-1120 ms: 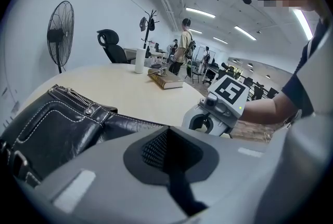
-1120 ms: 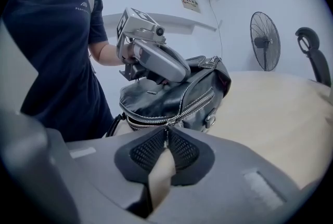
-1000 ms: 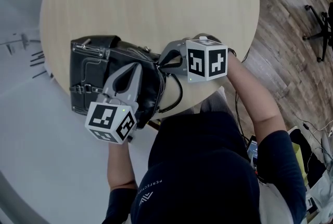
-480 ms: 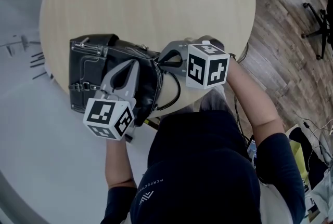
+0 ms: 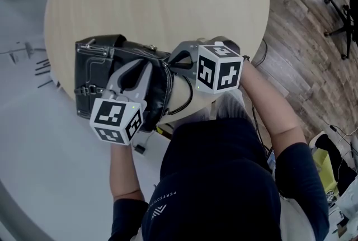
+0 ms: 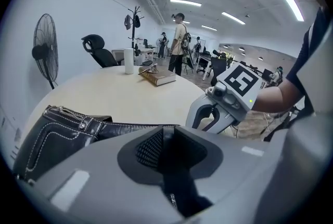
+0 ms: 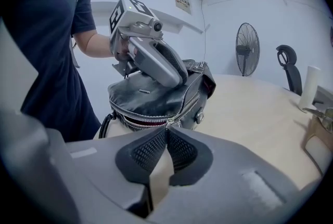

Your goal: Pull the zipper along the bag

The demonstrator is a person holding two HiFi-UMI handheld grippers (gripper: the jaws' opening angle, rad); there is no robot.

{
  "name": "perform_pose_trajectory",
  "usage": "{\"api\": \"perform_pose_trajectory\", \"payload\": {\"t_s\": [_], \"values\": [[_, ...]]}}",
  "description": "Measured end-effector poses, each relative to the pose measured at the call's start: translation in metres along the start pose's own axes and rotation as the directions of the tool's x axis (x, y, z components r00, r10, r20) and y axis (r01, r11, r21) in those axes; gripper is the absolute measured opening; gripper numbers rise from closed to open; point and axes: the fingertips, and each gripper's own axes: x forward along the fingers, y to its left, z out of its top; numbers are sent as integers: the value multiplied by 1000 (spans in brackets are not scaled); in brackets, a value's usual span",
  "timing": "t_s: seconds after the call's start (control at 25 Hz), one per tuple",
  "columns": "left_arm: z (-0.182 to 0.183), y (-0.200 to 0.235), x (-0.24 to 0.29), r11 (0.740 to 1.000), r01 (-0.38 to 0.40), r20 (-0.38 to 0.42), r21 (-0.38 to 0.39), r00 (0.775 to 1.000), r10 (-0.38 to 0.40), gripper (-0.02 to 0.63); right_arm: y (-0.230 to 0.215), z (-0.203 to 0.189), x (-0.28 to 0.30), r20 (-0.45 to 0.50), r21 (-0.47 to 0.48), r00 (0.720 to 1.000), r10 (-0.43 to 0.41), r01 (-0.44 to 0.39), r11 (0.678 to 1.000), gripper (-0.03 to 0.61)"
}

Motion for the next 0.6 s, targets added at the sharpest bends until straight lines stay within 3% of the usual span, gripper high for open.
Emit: {"api": "perform_pose_trajectory", "payload": {"t_s": [0.2,0.6], "values": [[-2,-8,2,991,7,-64,132,998,2,114,0,0,-1,-13,-3,1000,-19,19,1000,11],[-3,-8,6,991,16,-95,135,995,-3,121,-6,0,-8,-43,-2,998,-50,50,999,11]]}}
